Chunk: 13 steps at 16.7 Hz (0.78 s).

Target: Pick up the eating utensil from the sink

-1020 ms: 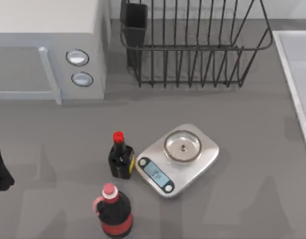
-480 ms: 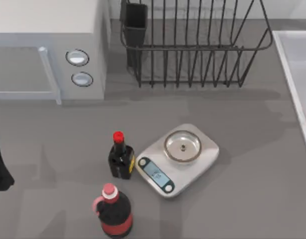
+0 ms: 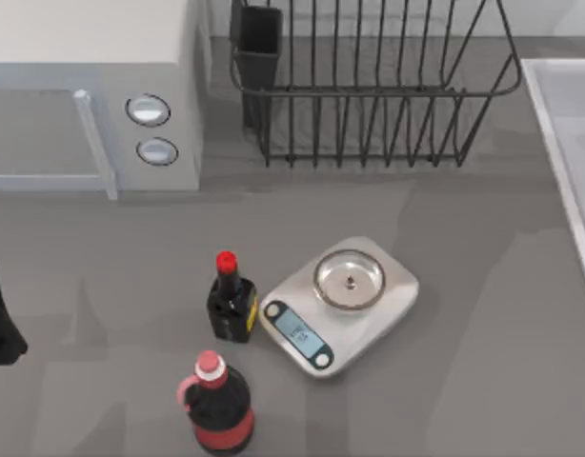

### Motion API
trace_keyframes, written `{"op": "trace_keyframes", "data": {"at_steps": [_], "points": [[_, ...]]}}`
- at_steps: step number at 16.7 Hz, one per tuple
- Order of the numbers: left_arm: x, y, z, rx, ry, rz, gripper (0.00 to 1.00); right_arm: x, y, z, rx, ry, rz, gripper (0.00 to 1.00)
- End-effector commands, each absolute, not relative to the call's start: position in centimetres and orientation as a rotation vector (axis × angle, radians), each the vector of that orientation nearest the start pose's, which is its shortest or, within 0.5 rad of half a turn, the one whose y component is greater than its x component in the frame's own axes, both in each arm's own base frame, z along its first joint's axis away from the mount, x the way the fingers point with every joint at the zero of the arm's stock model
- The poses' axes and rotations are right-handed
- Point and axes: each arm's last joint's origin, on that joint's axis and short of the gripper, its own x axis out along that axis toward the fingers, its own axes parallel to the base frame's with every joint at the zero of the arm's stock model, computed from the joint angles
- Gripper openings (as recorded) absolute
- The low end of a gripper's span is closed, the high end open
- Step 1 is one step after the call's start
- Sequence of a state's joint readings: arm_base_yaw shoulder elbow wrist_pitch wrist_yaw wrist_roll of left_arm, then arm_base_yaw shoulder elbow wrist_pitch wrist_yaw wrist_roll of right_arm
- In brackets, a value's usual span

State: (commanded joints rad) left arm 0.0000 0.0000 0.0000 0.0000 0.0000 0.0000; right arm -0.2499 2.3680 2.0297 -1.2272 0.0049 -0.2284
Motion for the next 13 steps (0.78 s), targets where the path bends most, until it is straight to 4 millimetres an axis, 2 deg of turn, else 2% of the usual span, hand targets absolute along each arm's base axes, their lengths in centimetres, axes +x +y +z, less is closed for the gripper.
{"op": "trace_keyframes", "data": {"at_steps": [7, 9, 13], "points": [[10.6, -0.1, 16.0, 0.0, 0.0, 0.0, 1.0, 45.5, -10.8, 15.2, 0.005, 1.574, -0.004, 1.0], [10.6, -0.1, 16.0, 0.0, 0.0, 0.0, 1.0, 45.7, -10.9, 13.1, 0.006, 1.578, -0.004, 1.0], [10.6, -0.1, 16.0, 0.0, 0.0, 0.0, 1.0, 46.1, -11.1, 6.6, 0.003, 1.554, -0.01, 1.0]]}}
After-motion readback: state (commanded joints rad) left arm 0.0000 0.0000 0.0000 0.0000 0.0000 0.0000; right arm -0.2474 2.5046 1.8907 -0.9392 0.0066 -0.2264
